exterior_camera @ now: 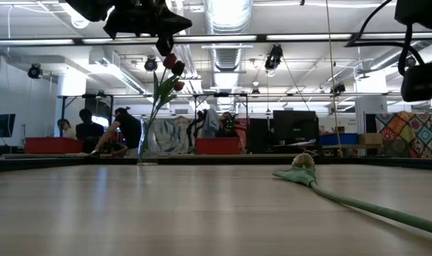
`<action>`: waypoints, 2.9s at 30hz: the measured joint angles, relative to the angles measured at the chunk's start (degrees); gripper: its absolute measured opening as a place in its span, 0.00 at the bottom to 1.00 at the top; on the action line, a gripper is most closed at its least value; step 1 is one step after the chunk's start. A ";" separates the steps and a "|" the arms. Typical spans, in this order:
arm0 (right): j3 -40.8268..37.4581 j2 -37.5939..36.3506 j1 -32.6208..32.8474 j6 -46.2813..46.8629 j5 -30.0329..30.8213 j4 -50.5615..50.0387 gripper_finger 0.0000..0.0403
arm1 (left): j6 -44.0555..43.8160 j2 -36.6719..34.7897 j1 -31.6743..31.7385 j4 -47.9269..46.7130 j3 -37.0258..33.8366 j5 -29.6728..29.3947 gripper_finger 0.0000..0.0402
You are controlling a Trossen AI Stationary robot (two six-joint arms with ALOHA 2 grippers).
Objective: Sort flowers into vase by color
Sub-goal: Put the black flower into the transparent flower vase
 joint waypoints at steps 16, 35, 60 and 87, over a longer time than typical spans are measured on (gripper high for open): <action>-4.83 8.04 0.85 -0.66 -0.28 11.14 0.36 | 0.04 0.00 0.19 0.03 0.00 0.02 0.00; -8.47 16.00 0.81 -3.85 0.81 24.11 0.19 | -0.34 0.00 0.91 0.02 0.00 0.02 0.00; 16.81 15.73 -0.42 -20.55 35.37 -13.63 0.03 | 0.04 -0.02 2.55 0.04 0.00 3.28 0.00; 43.19 29.53 -34.35 -118.41 43.15 25.18 0.03 | 7.54 -4.19 4.30 -2.60 -0.30 -1.87 0.00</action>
